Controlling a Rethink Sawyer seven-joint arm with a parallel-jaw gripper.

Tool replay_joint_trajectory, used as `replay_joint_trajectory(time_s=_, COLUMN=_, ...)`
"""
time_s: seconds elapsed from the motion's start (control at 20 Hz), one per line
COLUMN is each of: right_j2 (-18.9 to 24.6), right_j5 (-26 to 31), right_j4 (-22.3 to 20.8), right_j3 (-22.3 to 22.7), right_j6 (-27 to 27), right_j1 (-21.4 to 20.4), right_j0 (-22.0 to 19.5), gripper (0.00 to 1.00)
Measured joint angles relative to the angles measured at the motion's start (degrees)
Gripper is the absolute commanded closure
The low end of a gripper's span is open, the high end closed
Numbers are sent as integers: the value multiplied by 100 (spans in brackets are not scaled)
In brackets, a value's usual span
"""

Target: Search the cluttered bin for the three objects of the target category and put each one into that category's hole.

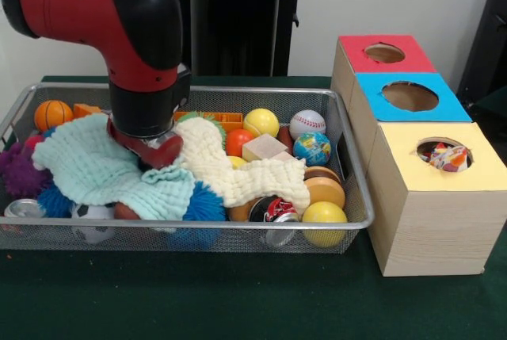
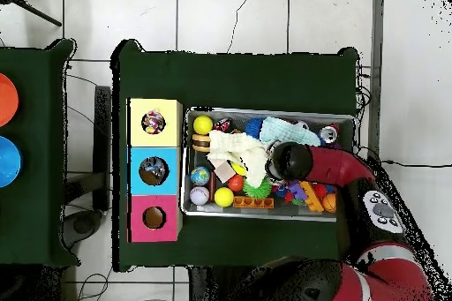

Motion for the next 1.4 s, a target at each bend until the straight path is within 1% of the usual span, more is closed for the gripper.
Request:
replay_joint_trajectory(time_s=0.15, right_j2=-85, right_j5=58, right_j4=-54, right_j3=51, right_j6=0, right_j1=-100, right_j0=114, gripper=100)
replay_joint_trajectory(time_s=0.25, right_j2=-146, right_j5=121, right_j4=-89, right_j3=128, right_j6=0, right_j1=-239, right_j0=209, gripper=100)
replay_joint_trajectory(time_s=0.35, right_j2=-169, right_j5=168, right_j4=-99, right_j3=247, right_j6=0, right_j1=-433, right_j0=266, gripper=100)
replay_joint_trajectory(time_s=0.45, right_j2=-163, right_j5=171, right_j4=-103, right_j3=440, right_j6=0, right_j1=-725, right_j0=274, gripper=100)
replay_joint_trajectory(time_s=0.5, right_j2=-160, right_j5=171, right_j4=-103, right_j3=570, right_j6=0, right_j1=-938, right_j0=262, gripper=100)
replay_joint_trajectory(time_s=0.85, right_j2=-146, right_j5=173, right_j4=-101, right_j3=921, right_j6=0, right_j1=-1611, right_j0=157, gripper=100)
replay_joint_trajectory(time_s=1.0, right_j2=-129, right_j5=173, right_j4=-53, right_j3=1039, right_j6=0, right_j1=-1779, right_j0=105, gripper=100)
replay_joint_trajectory(time_s=1.15, right_j2=-71, right_j5=173, right_j4=34, right_j3=1188, right_j6=0, right_j1=-1859, right_j0=88, gripper=100)
replay_joint_trajectory(time_s=1.4, right_j2=75, right_j5=171, right_j4=174, right_j3=1451, right_j6=0, right_j1=-1871, right_j0=93, gripper=100)
